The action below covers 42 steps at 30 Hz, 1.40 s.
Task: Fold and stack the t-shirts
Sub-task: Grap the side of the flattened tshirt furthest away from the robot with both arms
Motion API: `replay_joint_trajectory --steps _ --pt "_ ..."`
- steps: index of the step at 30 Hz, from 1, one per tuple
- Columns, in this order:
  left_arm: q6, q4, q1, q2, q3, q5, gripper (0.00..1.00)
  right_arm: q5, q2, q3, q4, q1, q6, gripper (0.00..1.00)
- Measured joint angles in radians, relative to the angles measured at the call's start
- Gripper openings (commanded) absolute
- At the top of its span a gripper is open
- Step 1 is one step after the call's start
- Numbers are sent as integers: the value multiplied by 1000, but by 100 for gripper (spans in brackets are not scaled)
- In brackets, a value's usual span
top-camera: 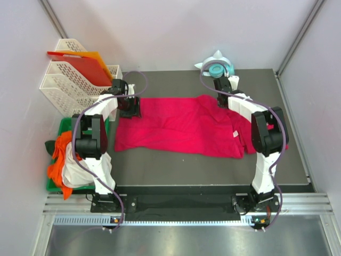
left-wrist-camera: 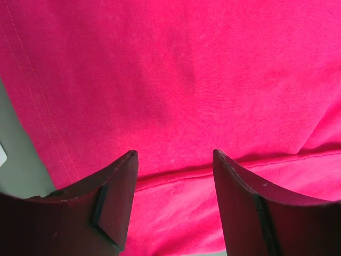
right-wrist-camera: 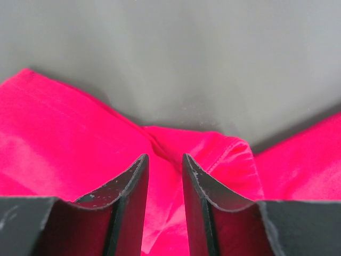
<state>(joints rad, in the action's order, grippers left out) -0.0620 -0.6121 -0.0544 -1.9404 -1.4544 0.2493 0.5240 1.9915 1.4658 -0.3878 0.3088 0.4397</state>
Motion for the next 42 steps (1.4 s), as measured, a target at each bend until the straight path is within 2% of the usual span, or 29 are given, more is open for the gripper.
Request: replay_joint_trajectory --steps 22,32,34,38,42 --pt "0 3 0 0 0 0 63 -8 19 -28 -3 -18 26 31" --pt "0 5 0 0 0 0 63 -14 20 -46 -1 -17 34 0" --pt "0 5 0 0 0 1 63 -13 20 -47 1 -14 34 1" --pt "0 7 0 0 0 1 63 -3 20 -47 2 -6 32 12" --pt "0 7 0 0 0 1 63 1 20 -47 1 1 30 14"
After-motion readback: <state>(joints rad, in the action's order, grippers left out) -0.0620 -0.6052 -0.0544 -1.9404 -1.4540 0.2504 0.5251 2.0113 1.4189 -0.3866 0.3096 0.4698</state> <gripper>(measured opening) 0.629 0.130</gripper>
